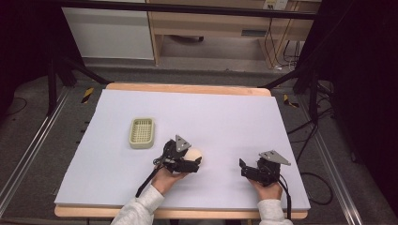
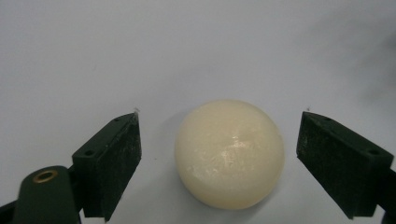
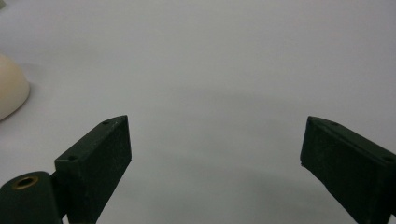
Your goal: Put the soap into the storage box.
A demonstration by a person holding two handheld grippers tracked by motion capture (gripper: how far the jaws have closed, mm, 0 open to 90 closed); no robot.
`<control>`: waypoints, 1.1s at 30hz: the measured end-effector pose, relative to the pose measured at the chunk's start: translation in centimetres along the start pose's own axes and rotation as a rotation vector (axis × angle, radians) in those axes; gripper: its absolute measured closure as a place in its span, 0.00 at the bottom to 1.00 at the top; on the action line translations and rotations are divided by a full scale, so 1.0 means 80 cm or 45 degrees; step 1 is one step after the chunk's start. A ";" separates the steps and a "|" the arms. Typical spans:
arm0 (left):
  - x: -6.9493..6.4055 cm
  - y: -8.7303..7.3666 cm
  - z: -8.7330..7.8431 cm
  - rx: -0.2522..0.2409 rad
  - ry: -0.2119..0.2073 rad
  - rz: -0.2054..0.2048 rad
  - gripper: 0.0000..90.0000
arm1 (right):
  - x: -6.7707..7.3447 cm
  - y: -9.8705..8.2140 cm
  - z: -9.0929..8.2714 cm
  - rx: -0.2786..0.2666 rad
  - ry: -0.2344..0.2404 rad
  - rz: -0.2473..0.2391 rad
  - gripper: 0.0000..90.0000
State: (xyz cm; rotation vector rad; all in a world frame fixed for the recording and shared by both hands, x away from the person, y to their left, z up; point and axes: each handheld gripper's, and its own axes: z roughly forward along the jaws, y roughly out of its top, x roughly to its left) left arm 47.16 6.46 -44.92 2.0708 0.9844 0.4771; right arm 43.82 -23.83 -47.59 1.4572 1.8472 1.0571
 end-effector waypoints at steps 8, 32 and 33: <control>-0.003 -0.001 0.007 0.012 0.004 0.001 0.14 | 0.000 0.000 0.000 -0.002 0.002 0.002 0.10; -0.003 -0.011 0.032 0.097 -0.016 -0.023 0.16 | 0.001 0.000 0.001 0.004 0.004 -0.010 0.10; -0.003 -0.011 0.033 0.099 -0.023 -0.023 0.17 | 0.001 0.000 0.001 0.003 0.004 -0.009 0.10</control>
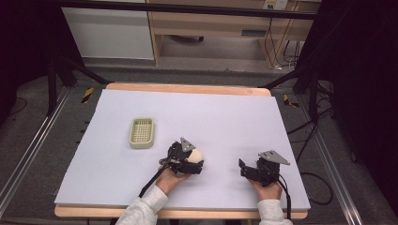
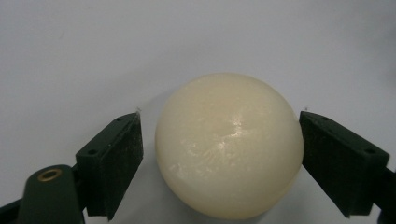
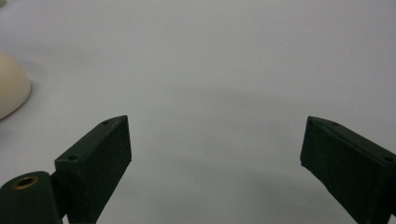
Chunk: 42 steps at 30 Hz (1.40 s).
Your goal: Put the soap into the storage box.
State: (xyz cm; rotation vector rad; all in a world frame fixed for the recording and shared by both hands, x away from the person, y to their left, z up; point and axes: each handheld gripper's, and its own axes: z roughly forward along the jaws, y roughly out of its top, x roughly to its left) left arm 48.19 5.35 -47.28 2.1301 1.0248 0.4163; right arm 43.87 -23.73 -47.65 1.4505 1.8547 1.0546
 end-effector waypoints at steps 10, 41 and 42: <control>-0.001 -0.001 0.004 0.013 -0.020 -0.013 0.23 | 0.000 0.000 0.000 0.001 -0.001 0.000 0.10; -0.003 0.000 0.005 0.041 0.010 -0.005 0.27 | 0.000 0.000 0.000 -0.001 -0.001 0.007 0.10; -0.003 0.000 0.004 0.043 0.013 -0.004 0.27 | 0.000 0.000 0.000 -0.001 -0.001 0.004 0.10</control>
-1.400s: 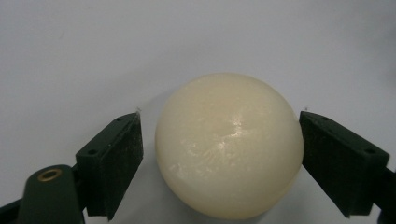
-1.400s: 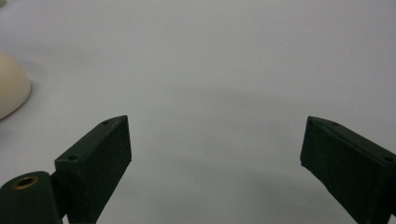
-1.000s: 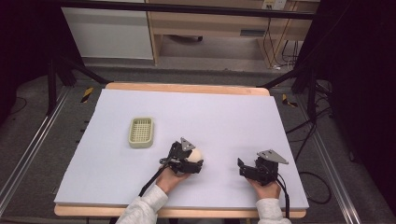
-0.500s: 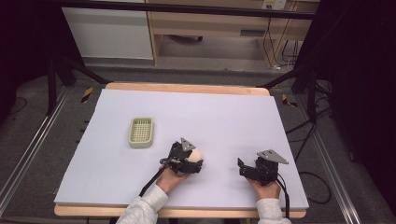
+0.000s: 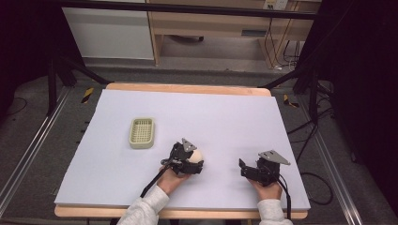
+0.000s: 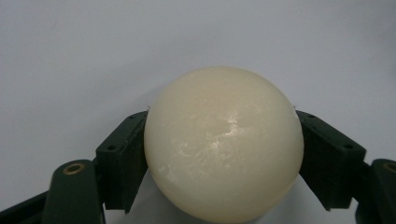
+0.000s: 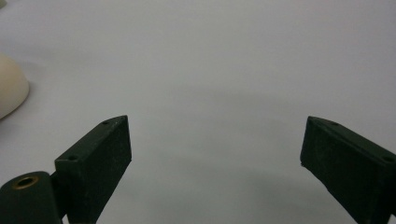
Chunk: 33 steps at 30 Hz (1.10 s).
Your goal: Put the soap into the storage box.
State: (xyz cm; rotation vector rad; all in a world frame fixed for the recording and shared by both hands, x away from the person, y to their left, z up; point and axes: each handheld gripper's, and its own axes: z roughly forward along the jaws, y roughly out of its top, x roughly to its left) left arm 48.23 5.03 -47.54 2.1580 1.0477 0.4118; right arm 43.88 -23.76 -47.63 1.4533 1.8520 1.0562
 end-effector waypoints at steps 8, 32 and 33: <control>0.002 0.002 -0.008 -0.005 0.001 -0.005 0.27 | 0.000 0.000 0.000 0.001 -0.001 -0.002 0.10; 0.030 0.009 -0.064 -0.058 -0.010 0.003 0.27 | 0.001 0.000 -0.001 -0.004 -0.009 0.003 0.10; 0.032 0.009 -0.066 -0.050 -0.006 0.013 0.27 | 0.001 0.000 -0.001 -0.003 -0.009 0.003 0.10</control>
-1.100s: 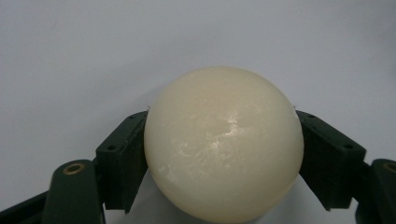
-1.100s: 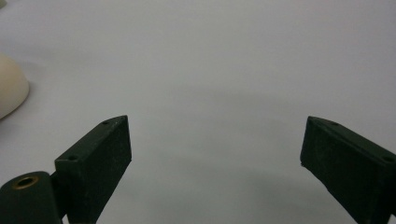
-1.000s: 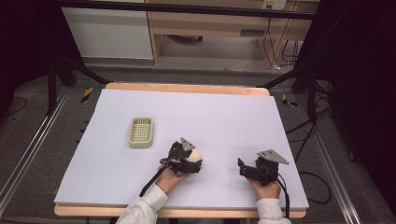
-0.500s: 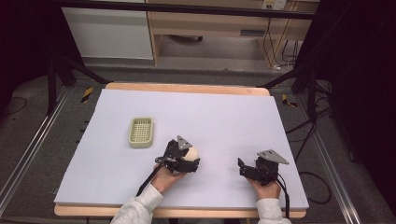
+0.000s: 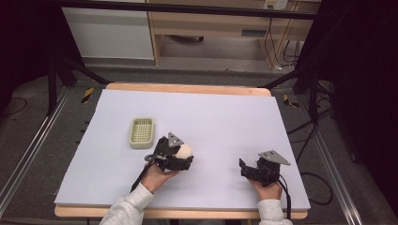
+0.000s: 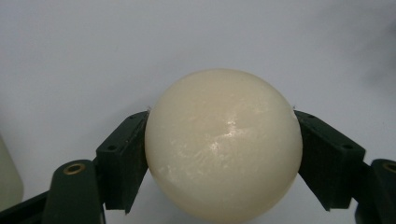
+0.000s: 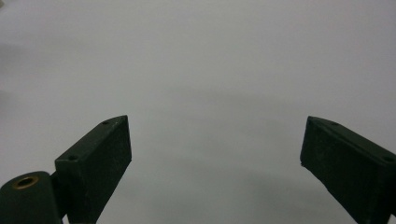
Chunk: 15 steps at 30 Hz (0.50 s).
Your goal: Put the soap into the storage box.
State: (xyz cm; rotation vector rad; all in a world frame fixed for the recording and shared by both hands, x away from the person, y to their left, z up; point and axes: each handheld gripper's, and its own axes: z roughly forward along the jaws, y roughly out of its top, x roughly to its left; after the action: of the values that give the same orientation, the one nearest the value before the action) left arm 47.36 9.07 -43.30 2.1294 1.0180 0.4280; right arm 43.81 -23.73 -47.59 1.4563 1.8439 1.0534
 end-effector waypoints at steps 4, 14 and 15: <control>0.007 -0.001 -0.009 -0.009 0.011 -0.008 0.27 | -0.001 0.000 0.000 -0.004 -0.004 0.000 0.10; 0.031 -0.007 -0.029 -0.024 0.022 -0.043 0.27 | -0.001 0.000 -0.001 -0.014 -0.020 -0.001 0.10; 0.033 -0.008 -0.031 -0.025 0.022 -0.048 0.27 | -0.001 0.000 -0.001 -0.017 -0.019 0.000 0.10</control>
State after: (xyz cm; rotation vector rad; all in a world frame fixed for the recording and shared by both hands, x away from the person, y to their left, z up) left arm 47.29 12.59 -42.10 2.0892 1.0576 0.4368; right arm 43.75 -23.80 -47.57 1.4526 1.8229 1.0499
